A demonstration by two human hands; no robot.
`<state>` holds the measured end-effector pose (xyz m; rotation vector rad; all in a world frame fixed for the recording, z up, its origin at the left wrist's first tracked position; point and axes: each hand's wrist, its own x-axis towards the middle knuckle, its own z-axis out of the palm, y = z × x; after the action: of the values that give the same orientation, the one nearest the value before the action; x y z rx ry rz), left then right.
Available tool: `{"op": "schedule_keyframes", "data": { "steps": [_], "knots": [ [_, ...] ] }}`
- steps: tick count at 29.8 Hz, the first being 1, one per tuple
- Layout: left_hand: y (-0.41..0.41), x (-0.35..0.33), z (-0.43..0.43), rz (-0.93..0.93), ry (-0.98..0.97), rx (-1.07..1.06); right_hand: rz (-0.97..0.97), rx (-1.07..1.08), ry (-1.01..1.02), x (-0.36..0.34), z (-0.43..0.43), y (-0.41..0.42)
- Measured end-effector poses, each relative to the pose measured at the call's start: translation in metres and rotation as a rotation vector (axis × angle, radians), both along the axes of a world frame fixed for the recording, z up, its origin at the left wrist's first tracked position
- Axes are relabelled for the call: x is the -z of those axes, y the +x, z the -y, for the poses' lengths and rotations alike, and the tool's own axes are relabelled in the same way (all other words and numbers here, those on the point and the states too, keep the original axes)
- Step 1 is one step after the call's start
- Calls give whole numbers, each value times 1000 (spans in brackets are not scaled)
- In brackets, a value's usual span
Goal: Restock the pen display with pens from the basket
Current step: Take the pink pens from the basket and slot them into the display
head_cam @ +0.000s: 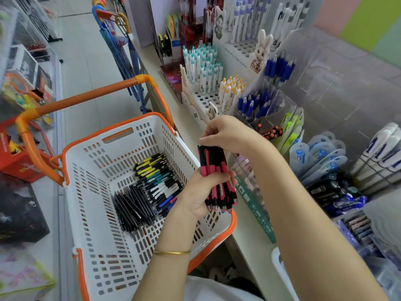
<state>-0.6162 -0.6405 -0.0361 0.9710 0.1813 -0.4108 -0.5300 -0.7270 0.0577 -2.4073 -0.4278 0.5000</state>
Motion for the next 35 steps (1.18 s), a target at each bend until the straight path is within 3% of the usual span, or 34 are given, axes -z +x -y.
{"op": "schedule_keyframes", "data": {
  "steps": [13,17,21,25,30,35],
  "knots": [
    [0,1,-11,-36,69,140,-108,151,89,-9,15,15],
    [-2,7,-11,-60,56,153,19,349,283,-15,20,21],
    [1,8,-12,-87,-27,86,350,626,408,-3,27,14],
    [6,9,-11,-123,-169,-18,350,812,710,11,33,-20],
    [12,4,-3,-152,-231,-184,332,760,663,39,23,-66],
    [16,-2,0,-158,-233,-274,509,514,420,61,17,-81]
  ]
}}
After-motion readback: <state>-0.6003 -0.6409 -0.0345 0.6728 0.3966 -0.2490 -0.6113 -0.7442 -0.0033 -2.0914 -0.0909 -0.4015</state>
